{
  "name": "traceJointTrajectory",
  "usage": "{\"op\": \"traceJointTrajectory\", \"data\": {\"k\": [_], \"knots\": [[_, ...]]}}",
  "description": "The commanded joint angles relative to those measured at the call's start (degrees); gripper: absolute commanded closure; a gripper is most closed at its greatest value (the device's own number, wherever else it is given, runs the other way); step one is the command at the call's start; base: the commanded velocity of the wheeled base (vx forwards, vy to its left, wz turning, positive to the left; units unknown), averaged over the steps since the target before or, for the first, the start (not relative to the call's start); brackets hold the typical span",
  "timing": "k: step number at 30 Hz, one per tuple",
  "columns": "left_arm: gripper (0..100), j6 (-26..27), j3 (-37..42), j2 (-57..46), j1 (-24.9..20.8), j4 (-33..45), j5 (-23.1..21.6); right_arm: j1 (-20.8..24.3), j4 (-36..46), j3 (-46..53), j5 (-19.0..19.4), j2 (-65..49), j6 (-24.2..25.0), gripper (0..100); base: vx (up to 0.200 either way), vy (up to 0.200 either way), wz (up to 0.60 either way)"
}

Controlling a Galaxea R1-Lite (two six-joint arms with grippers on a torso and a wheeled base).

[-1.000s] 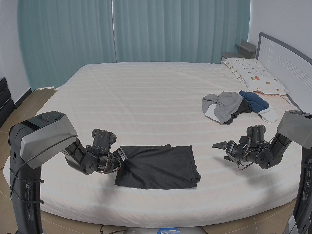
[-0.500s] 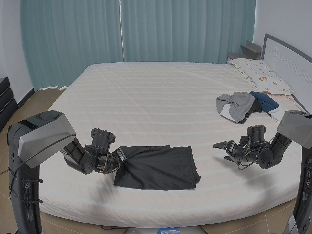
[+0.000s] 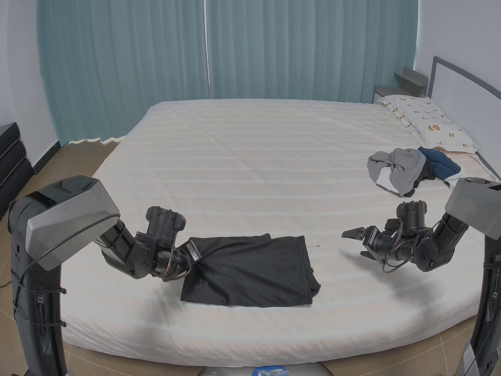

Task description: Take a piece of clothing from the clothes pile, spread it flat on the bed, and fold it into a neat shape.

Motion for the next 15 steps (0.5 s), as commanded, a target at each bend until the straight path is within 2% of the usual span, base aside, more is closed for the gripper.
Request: {"op": "traceJointTrajectory", "data": {"k": [1,14,15], "knots": [[100,0.0,0.1,0.0,-0.2,0.1,0.0,-0.1,0.0,0.0,0.0,0.0,0.0,0,0.000,0.000,0.00],[100,-0.1,0.2,-0.2,-1.1,2.8,0.0,-0.1,0.0,0.0,0.0,0.0,0.0,0,0.000,0.000,0.00],[0,-0.1,0.5,-0.2,-1.3,3.1,0.1,-0.1,0.0,0.0,0.0,0.0,-0.1,0,0.000,0.000,0.00]]}}
